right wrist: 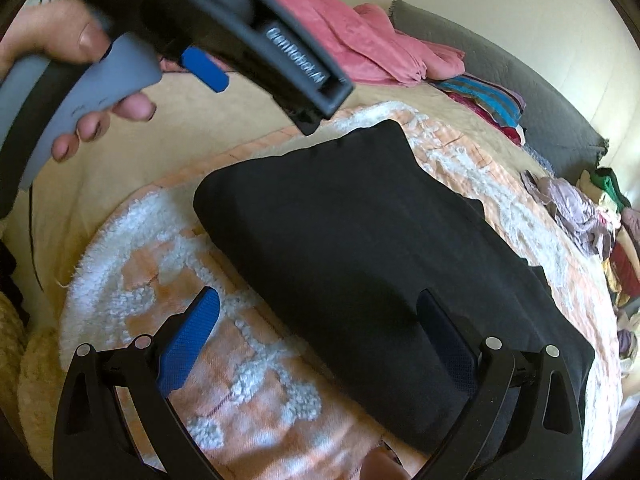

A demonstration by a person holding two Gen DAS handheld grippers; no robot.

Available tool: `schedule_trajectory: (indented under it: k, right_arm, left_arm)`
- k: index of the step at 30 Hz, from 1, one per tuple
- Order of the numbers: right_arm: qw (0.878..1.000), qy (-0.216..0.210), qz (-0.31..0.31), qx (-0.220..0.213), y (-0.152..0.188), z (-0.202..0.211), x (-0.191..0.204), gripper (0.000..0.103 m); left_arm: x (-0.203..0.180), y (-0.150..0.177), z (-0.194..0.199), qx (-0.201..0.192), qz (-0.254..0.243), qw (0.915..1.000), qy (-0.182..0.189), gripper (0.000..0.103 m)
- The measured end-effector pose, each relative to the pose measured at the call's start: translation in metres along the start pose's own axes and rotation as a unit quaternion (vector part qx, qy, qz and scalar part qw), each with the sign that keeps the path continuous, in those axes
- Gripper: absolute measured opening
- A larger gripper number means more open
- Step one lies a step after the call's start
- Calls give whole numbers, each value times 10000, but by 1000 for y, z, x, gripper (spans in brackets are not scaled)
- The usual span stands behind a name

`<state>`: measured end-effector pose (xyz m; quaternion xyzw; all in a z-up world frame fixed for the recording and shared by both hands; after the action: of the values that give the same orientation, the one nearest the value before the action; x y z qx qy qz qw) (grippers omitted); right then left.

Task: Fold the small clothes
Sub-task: 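Grasp the edge of the folded sweatshirt with the right gripper and lift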

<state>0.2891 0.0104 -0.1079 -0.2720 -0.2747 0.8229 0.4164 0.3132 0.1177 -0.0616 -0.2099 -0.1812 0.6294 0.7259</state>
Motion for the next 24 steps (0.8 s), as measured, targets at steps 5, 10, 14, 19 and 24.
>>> schedule_trajectory:
  k: [5, 10, 14, 19, 24]
  right_arm:
    - [9999, 163, -19, 50, -2, -16, -1, 98]
    - [9991, 411, 138, 29, -11, -30, -1, 98]
    - [9985, 523, 168, 39, -19, -43, -5, 98]
    - [9968, 747, 278, -114, -26, -49, -10, 98]
    - [9951, 885, 240, -380, -29, -39, -16, 90]
  left_arm:
    - [2, -6, -8, 60, 76, 9999, 115, 93]
    - [5, -13, -14, 101, 123, 9997, 159, 93]
    - [4, -19, -20, 134, 124, 9996, 196, 93]
    - [3, -27, -30, 212, 224, 9990, 330, 93]
    - [-5, -36, -43, 335, 224, 9980, 484, 93]
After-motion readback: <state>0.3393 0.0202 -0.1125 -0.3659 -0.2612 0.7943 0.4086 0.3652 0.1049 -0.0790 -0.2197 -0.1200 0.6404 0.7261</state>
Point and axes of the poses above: each gripper's, at about its wrist camera, not at the fingertips, and z roughly against the way its jaws point, x to its left, y to its underside, the point moved 7 cm from there along -z, roughly the way its jaws point, and after that the axes turned 5 degrees about -z, right-handed, at the moved point
